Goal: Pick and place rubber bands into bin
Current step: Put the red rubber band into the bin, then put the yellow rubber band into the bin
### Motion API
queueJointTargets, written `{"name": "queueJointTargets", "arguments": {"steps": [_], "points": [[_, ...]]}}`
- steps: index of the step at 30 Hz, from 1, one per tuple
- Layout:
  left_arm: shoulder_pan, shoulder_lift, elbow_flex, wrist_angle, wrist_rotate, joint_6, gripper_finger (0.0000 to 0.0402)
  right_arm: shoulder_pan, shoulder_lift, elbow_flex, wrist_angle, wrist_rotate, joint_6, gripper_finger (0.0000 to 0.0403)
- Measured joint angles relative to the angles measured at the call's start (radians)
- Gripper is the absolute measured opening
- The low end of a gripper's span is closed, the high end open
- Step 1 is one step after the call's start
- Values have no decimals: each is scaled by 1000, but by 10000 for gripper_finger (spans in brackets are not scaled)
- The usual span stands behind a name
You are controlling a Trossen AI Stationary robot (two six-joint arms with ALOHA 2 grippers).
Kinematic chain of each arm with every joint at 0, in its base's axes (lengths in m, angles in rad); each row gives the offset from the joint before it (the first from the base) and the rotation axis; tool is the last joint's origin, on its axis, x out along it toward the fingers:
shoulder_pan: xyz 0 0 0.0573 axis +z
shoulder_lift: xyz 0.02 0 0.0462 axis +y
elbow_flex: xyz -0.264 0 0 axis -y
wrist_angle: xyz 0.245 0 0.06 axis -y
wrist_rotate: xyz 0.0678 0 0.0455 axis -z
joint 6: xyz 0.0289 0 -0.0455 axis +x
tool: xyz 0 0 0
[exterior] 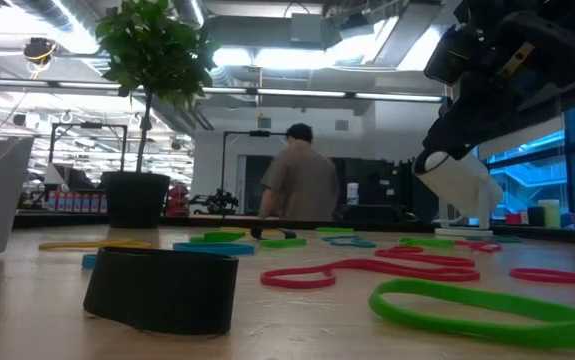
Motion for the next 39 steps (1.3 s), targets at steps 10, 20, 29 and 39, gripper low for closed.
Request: {"name": "queueJointTargets", "arguments": {"steps": [10,20,29,39], "points": [[88,22,-97,-14,65,106,91,0,0,0,0,0,26,7],[179,-27,-93,4,-81,255,153,0,0,0,0,-1,25,7],[321,-143,-40,9,-362,478,134,0,0,0,19,-1,23,7],[511,-140,-31,90,-313,823,49,0,0,0,22,-1,22,7]]}}
